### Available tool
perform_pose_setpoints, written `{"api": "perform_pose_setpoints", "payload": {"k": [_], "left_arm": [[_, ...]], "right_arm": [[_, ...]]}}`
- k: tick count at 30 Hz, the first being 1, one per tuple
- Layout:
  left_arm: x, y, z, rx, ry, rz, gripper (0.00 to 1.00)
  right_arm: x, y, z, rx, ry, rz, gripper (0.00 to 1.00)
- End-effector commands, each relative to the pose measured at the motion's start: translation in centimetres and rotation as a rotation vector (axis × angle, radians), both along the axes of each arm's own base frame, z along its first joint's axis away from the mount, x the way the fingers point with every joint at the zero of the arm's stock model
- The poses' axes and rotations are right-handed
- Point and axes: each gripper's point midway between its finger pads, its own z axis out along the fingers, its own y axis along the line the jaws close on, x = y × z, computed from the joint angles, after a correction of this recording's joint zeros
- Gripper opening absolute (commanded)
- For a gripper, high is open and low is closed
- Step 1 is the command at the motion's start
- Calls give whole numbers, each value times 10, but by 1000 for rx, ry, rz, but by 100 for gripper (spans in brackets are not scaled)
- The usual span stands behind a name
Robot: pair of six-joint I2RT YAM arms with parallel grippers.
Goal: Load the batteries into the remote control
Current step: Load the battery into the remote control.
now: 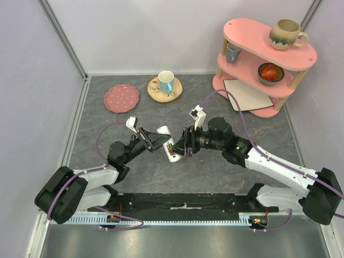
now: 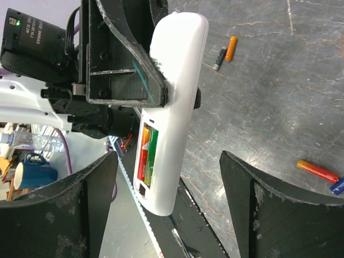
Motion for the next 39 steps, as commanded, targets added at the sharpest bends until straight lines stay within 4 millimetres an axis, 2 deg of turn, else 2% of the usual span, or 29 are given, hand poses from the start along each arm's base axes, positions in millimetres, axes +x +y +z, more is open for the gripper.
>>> {"api": "perform_pose_setpoints", "payload": {"k": [1,7,11,16,23,30,33,34,37,39], "left_arm": [[-13,0,49,-118,-134,-63,2],[-15,0,55,-107,-167,-68,2],[-17,0,55,-102,-178,-72,2],[-17,0,56,-100,-184,-68,2],[-17,0,59,-102,-193,-67,2],[-16,0,61,-106,-199,-64,2],[-15,0,59,-97,-200,-61,2],[-14,-1,56,-88,-189,-60,2],[-14,-1,47,-66,-174,-57,2],[-14,-1,42,-53,-167,-53,2]], "right_arm": [[-6,9,17,91,-10,63,83],[-7,13,15,164,54,78,75],[-7,15,21,235,88,93,68],[-4,16,18,244,117,80,63],[-2,15,11,236,138,68,49],[-1,14,4,207,138,62,44],[-1,14,8,210,134,61,56],[-1,14,11,204,133,63,73],[6,10,24,188,104,31,88],[12,4,35,198,83,3,92]]}}
